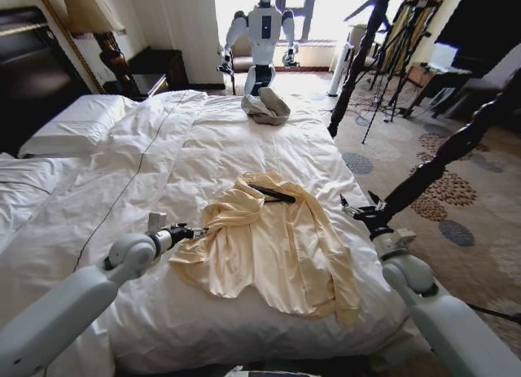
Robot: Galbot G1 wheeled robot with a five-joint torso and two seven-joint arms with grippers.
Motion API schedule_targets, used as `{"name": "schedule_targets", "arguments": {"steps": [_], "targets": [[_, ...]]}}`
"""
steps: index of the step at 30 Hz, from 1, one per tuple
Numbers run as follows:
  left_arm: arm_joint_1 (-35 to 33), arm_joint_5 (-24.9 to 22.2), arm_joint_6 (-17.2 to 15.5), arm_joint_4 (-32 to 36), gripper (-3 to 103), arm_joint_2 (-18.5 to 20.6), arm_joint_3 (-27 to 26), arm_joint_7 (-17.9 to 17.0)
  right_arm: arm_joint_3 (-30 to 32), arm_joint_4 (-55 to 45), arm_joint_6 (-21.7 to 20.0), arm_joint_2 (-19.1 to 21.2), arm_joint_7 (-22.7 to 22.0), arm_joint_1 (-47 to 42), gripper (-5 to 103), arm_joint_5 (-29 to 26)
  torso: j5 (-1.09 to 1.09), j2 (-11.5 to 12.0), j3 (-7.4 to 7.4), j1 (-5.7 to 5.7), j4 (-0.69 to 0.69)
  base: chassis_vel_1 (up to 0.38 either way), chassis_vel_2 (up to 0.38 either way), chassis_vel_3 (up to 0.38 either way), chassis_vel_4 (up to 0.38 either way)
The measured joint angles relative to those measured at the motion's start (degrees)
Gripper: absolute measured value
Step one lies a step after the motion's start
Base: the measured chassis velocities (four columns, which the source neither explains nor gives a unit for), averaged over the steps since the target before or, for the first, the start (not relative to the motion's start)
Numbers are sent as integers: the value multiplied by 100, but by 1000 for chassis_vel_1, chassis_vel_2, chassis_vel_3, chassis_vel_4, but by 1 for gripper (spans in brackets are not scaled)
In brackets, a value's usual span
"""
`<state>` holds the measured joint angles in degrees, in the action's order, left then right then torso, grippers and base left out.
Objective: Pick up the clothes from the bed and hang them on the clothes hanger.
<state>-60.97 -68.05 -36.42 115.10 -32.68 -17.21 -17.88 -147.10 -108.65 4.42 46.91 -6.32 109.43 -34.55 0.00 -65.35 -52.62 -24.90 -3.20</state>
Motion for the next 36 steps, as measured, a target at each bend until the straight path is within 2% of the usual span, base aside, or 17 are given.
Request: {"name": "schedule_targets", "arguments": {"steps": [2,4,6,7,8,11,12,15,16,19,21,27,30,32,33,35,36], "targets": [[-294,-153,-125,163,100,-64,-330,-140,66,-31,-9,-9,0,-29,100,-26,0,0,0,-1,3,0,0,0,0],[-1083,-285,-282,518,100,-144,-1071,-240,115,-39,-11,-4,0,-45,100,-41,-3,1,-1,-2,11,0,0,0,0],[-1251,-257,-293,591,100,-166,-1244,-246,121,-39,-11,2,3,-47,100,-44,-3,1,-1,-2,11,0,0,0,0],[-1629,-117,-303,741,100,-237,-1627,-239,136,-29,-10,18,10,-51,100,-51,-3,0,0,-1,11,0,0,0,0],[-1629,-117,-303,741,100,-237,-1627,-239,136,-29,-10,18,10,-51,100,-51,-3,0,0,-1,11,0,0,0,0],[-2602,236,-310,1139,100,-520,-2539,-169,153,44,-1,30,55,-44,100,-61,-2,0,0,0,8,0,0,0,0],[-2602,236,-310,1139,100,-520,-2539,-169,153,44,-1,30,55,-44,100,-61,-2,0,0,0,8,0,0,0,0],[-3318,483,-333,1541,100,-794,-3009,-71,119,102,3,21,76,20,100,-76,-1,0,0,-1,9,0,0,0,0],[-3318,483,-333,1541,100,-794,-3009,-71,119,102,3,21,76,20,100,-76,-1,0,0,-1,9,0,0,0,0],[-3858,1140,-236,1789,100,-1102,-3167,157,22,135,5,22,80,89,100,-76,-4,0,0,0,10,0,0,0,0],[-3922,1249,-202,1818,100,-1157,-3159,201,2,134,6,26,80,92,100,-74,-4,0,0,0,10,0,0,0,0],[-3817,1725,-51,1754,103,-1275,-2710,431,62,90,19,37,80,-32,100,-55,-1,0,-1,-1,7,0,0,0,0],[-3787,1981,53,1660,97,-1284,-2500,580,197,51,24,7,86,-131,100,-66,-3,0,-1,-1,7,0,0,0,0],[-3777,2354,241,1547,93,-1279,-2298,791,329,40,30,-32,98,-201,100,-80,-3,0,-1,-1,8,0,0,0,0],[-3777,2354,241,1547,93,-1279,-2298,791,329,40,30,-32,98,-201,100,-80,-3,0,-1,-1,8,0,0,0,0],[-3668,2672,404,1403,85,-1256,-2067,963,417,26,33,-56,100,-257,100,-93,-3,0,-1,-1,8,0,0,0,0],[-3668,2672,404,1403,85,-1256,-2067,963,417,26,33,-56,100,-257,100,-93,-3,0,-1,-1,8,0,0,0,0]]}}
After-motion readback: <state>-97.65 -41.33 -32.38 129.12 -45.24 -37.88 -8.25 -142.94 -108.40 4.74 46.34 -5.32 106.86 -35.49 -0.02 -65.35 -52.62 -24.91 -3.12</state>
